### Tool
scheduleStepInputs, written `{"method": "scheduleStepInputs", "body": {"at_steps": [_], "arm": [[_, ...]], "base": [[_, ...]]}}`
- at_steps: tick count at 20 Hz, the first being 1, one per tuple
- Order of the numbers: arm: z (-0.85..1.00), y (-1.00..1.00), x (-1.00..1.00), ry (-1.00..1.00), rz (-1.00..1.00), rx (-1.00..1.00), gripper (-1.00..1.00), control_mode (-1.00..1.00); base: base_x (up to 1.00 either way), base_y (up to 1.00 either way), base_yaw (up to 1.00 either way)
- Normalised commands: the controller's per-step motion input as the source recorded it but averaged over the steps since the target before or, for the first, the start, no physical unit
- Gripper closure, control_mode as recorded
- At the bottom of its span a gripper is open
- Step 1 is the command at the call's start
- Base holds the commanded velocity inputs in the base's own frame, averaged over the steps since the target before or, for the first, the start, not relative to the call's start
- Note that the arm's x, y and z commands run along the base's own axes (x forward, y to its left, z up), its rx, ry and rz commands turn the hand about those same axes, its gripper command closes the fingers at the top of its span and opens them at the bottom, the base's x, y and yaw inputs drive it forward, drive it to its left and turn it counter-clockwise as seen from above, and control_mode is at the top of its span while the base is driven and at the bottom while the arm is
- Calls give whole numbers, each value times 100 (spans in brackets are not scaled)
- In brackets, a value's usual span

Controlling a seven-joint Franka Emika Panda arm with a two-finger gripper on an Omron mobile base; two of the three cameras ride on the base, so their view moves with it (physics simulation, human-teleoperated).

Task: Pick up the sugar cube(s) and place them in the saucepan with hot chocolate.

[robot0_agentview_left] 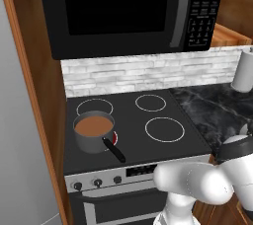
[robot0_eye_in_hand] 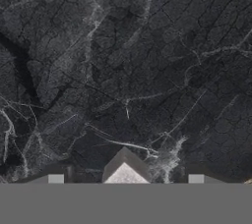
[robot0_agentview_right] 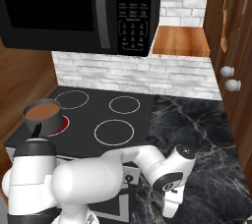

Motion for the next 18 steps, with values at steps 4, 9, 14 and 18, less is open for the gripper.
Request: {"method": "scheduleStepInputs", "body": {"at_steps": [4, 9, 14, 18], "arm": [[0, 0, 0, 0, 0, 0, 100, -100], [0, 0, 0, 0, 0, 0, 100, -100], [0, 0, 0, 0, 0, 0, 100, -100], [7, 28, -9, 0, 1, -3, 100, -100]], "base": [[0, 0, 0], [0, 0, 0], [0, 0, 0], [0, 0, 0]]}}
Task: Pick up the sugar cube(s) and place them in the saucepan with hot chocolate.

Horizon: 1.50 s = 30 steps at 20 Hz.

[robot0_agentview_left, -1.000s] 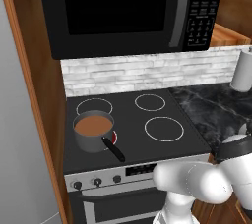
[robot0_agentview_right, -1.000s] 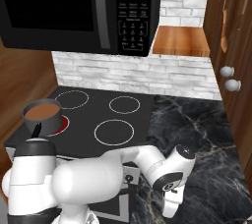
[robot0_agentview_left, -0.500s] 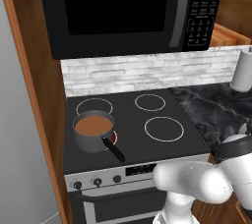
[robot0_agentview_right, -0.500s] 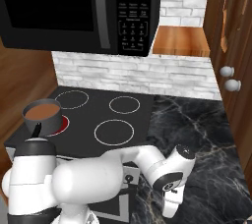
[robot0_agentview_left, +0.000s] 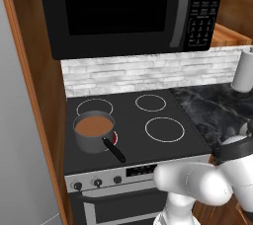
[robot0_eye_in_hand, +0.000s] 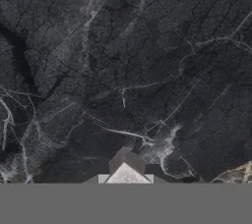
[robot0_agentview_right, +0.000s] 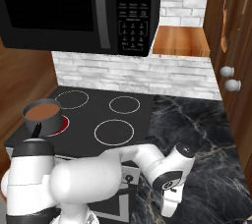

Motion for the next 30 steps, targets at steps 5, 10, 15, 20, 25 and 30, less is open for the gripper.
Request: {"method": "scheduleStepInputs", "body": {"at_steps": [5, 10, 15, 20, 25, 30], "arm": [[59, 49, -21, -6, 12, -15, 100, -100], [71, 76, -10, -16, 29, -26, 100, -100], [54, 100, 0, -26, 47, -28, 100, -100], [63, 87, 2, -22, 58, -27, 100, -100], [50, 40, 17, -26, 67, -19, 100, -100], [46, 45, 21, -20, 68, -15, 100, -100]], "base": [[0, 0, 0], [0, 0, 0], [0, 0, 0], [0, 0, 0], [0, 0, 0], [0, 0, 0]]}}
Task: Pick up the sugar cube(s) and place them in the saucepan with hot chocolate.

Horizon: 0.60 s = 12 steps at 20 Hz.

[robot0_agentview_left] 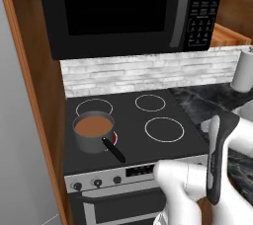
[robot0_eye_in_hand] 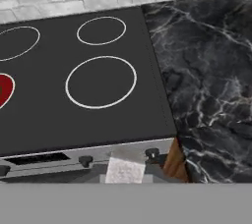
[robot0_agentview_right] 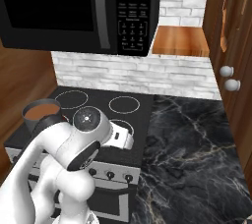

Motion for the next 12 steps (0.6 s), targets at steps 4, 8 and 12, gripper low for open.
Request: {"method": "scheduleStepInputs", "body": {"at_steps": [4, 8, 12], "arm": [[37, 84, 6, 7, 47, -29, 100, -100], [7, 77, 34, 18, 23, -28, 100, -100], [0, 78, 29, 15, 2, -13, 100, -100]], "base": [[0, 0, 0], [0, 0, 0], [0, 0, 0]]}}
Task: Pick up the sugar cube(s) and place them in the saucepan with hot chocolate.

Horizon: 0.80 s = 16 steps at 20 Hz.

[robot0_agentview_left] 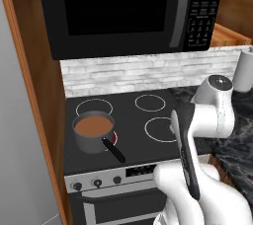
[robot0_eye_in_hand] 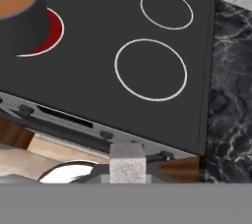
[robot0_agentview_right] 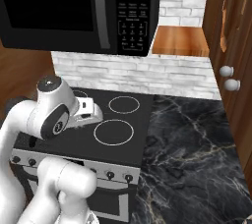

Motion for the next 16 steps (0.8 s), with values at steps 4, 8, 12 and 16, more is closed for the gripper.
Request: {"method": "scheduleStepInputs", "body": {"at_steps": [4, 8, 12, 16], "arm": [[0, 93, 32, 10, 0, -15, 100, -100], [0, 85, 43, 6, 1, -8, 100, -100], [7, 47, 64, 1, 1, 10, 100, -100], [1, 48, 44, 0, 2, 14, 100, -100]], "base": [[0, 0, 0], [0, 0, 0], [0, 0, 0], [0, 0, 0]]}}
